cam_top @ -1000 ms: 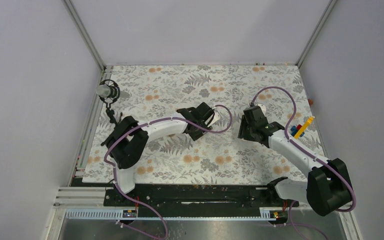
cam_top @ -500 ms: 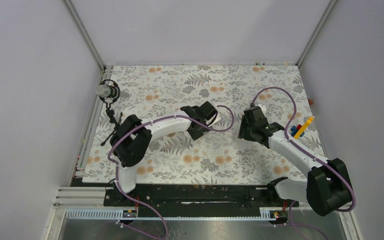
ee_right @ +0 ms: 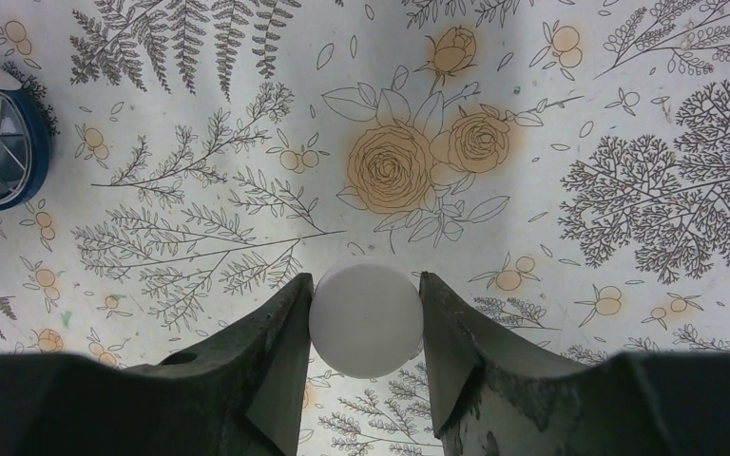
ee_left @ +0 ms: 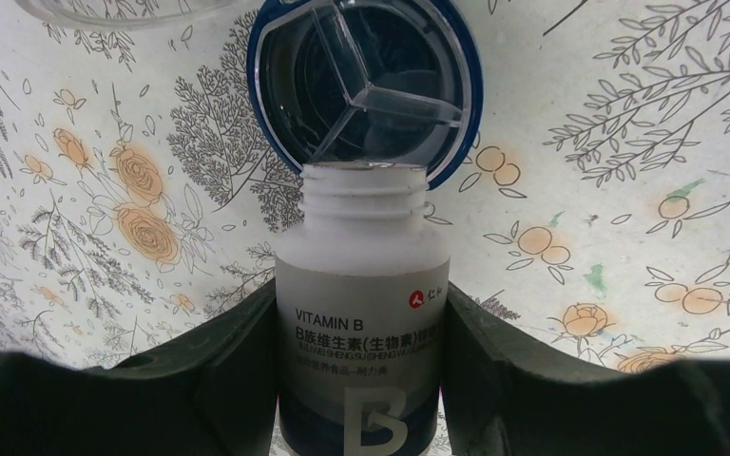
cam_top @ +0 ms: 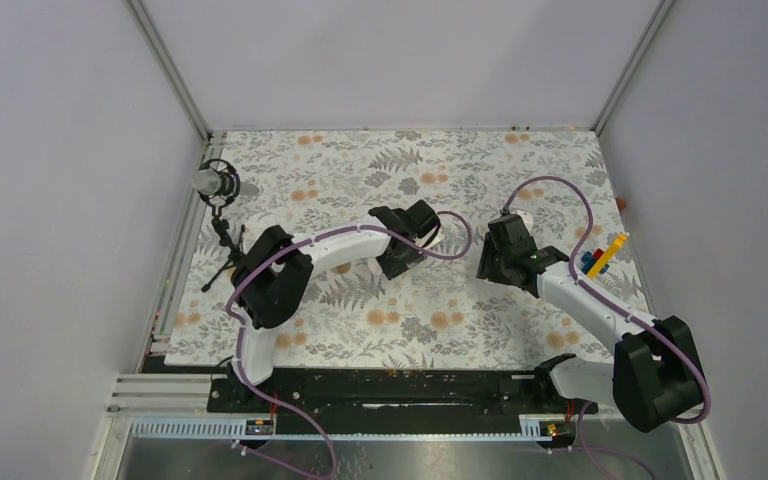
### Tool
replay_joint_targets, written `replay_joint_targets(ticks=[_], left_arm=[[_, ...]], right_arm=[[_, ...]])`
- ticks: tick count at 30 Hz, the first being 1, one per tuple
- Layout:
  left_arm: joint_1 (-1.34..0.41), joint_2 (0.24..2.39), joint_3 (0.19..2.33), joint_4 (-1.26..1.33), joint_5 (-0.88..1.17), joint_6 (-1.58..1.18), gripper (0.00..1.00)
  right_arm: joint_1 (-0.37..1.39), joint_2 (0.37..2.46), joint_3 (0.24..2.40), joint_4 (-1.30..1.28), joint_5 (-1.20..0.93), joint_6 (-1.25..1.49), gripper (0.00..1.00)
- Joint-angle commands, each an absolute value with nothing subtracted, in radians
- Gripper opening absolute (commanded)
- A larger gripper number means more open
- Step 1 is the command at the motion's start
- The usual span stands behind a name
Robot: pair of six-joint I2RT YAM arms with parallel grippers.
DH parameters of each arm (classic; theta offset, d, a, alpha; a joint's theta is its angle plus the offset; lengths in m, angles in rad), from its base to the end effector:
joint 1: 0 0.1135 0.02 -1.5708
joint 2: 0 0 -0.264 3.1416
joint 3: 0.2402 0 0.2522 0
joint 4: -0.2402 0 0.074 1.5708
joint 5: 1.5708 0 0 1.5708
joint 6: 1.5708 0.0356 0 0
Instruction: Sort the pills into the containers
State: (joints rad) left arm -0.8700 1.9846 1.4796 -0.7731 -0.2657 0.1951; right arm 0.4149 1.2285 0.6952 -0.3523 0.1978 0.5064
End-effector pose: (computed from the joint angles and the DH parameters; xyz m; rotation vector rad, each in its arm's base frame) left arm 0.2656 -0.3003 0.1855 1.3601 2.4152 0.2142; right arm 0.2241 0.0910 0.2050 0.1978 2.4321 0.1699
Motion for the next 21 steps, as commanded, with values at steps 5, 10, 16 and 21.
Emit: replay_joint_targets(ticks=[5, 10, 16, 21], left_arm=[[-0.877, 1.997, 1.545, -0.823, -0.311, 0.213, 0.0], [-0.877, 2.023, 1.572, -0.848, -0.314, 0.22, 0.0], [-0.878, 2.051, 1.609, -0.877, -0.329, 0.236, 0.0], [-0.887, 2.063, 1.629, -0.898, -0.353, 0.25, 0.0]], right_arm=[[0.404, 1.226, 0.691, -0.323, 0.215, 0.506, 0.25], [0.403, 1.227, 0.689, -0.322, 0.215, 0.506, 0.25], [0.403, 1.229, 0.688, -0.32, 0.211, 0.506, 0.25], [0.403, 1.23, 0.686, -0.314, 0.209, 0.507, 0.25]])
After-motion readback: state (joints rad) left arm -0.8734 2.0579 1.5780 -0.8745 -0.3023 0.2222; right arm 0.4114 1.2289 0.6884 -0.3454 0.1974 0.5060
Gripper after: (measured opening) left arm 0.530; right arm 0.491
